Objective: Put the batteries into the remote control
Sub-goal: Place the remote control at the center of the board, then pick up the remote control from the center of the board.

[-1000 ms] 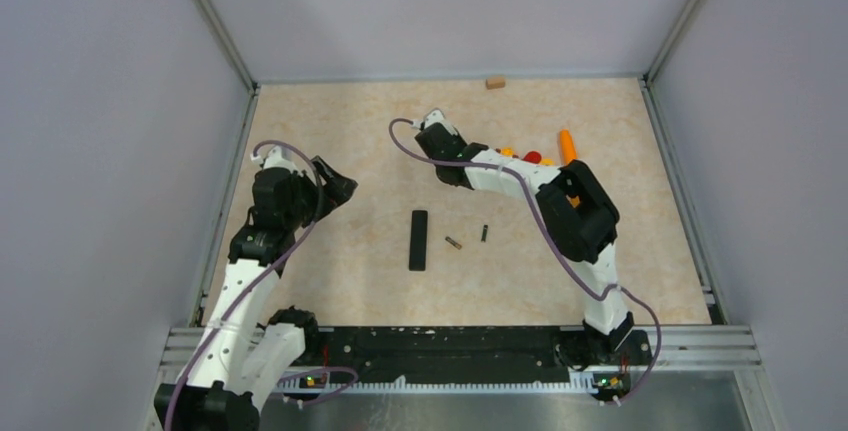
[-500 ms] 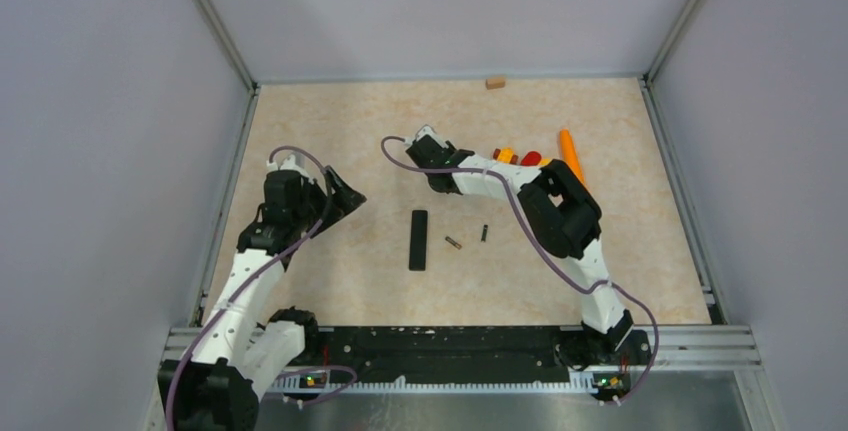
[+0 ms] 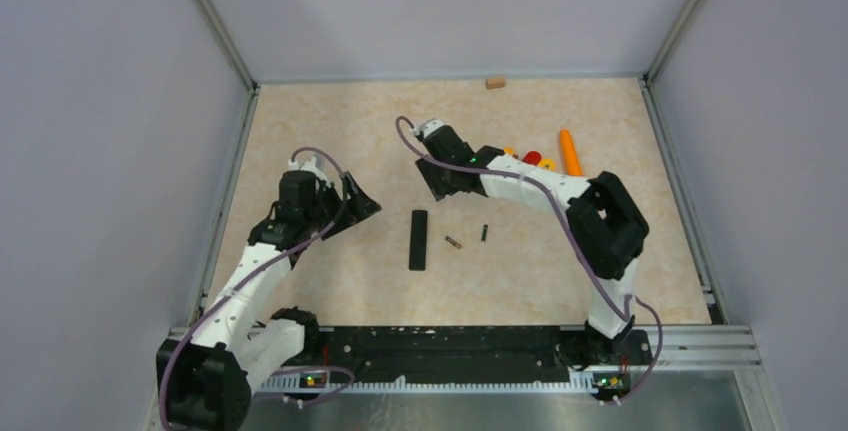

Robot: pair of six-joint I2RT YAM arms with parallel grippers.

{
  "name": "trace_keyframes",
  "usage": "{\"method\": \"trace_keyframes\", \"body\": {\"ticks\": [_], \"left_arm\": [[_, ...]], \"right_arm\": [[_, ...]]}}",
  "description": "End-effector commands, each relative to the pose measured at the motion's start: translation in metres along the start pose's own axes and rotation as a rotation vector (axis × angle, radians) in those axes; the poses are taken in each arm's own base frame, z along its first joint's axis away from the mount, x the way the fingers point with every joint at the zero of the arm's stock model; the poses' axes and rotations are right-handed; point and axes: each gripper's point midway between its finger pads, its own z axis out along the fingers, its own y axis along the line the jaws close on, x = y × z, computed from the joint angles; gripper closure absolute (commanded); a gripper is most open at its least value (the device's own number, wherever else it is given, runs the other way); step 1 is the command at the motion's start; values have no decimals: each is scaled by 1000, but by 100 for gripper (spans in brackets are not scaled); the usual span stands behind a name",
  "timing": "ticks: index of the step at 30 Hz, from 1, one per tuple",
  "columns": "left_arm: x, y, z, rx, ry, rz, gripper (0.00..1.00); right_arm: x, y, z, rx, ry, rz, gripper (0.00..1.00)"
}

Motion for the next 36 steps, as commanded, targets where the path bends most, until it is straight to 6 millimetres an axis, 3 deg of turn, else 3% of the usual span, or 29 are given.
{"method": "trace_keyframes", "body": {"ticks": [1,5,10,13,20,25,30,36], "left_arm": [[15,-18,15,36,17,98,1],[34,-22,38,-26,57,126,1],[59,-32,68,-131,91,200,6],[79,-40,86,-183,146,241,12],[95,-53,113,-252,166,299,13],[96,-35,119,-448,170,371,28],[108,-27,123,-494,211,408,42],[110,-19,125,-503,200,420,78]], "right_arm": [[-27,-3,-60,-123,-155,312,44],[-9,-29,-88,-100,-184,513,45],[26,-64,-99,-57,-134,690,49],[33,-67,-103,-65,-157,673,49],[51,-64,-97,-65,-124,665,49],[62,-63,-93,-52,-95,664,49],[67,-61,-94,-61,-88,677,49],[70,-52,-98,-110,-86,696,49]]}}
